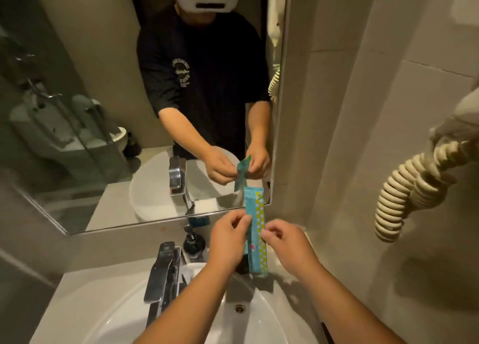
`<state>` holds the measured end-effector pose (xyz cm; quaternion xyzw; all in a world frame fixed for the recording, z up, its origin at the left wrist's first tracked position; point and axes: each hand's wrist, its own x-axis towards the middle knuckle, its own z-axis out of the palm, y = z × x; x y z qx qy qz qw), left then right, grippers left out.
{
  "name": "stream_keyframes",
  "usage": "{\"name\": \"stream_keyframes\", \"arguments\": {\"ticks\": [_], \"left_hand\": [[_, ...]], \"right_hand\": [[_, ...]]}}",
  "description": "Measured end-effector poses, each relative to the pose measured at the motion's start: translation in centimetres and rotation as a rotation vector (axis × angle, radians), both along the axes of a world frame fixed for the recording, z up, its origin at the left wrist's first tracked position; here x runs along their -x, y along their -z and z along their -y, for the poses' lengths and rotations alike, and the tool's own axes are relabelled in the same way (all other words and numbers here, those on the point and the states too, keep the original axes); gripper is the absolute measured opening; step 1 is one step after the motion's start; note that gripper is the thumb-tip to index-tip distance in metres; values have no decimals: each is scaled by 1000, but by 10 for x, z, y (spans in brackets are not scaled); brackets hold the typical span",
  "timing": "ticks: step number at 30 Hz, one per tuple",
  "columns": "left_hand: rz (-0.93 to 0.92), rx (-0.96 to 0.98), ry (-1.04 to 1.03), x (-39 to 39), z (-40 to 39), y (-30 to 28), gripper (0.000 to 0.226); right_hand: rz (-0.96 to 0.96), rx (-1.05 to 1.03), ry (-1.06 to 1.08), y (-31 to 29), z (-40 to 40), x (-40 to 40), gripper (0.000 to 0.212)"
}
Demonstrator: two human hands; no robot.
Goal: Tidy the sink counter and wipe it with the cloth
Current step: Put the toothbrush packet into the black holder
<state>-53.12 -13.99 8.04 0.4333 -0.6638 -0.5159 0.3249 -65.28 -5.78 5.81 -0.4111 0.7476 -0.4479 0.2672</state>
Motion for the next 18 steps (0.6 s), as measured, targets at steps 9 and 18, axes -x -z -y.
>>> {"name": "stream_keyframes", "arguments": {"ticks": [9,18], "left_hand": [[-2,-7,-204,5,41,27,12],[250,-10,-232,10,37,88,12]], "right_hand": [[-117,-41,-40,19,70,6,11],[-224,-221,-88,75,69,11,14]]}}
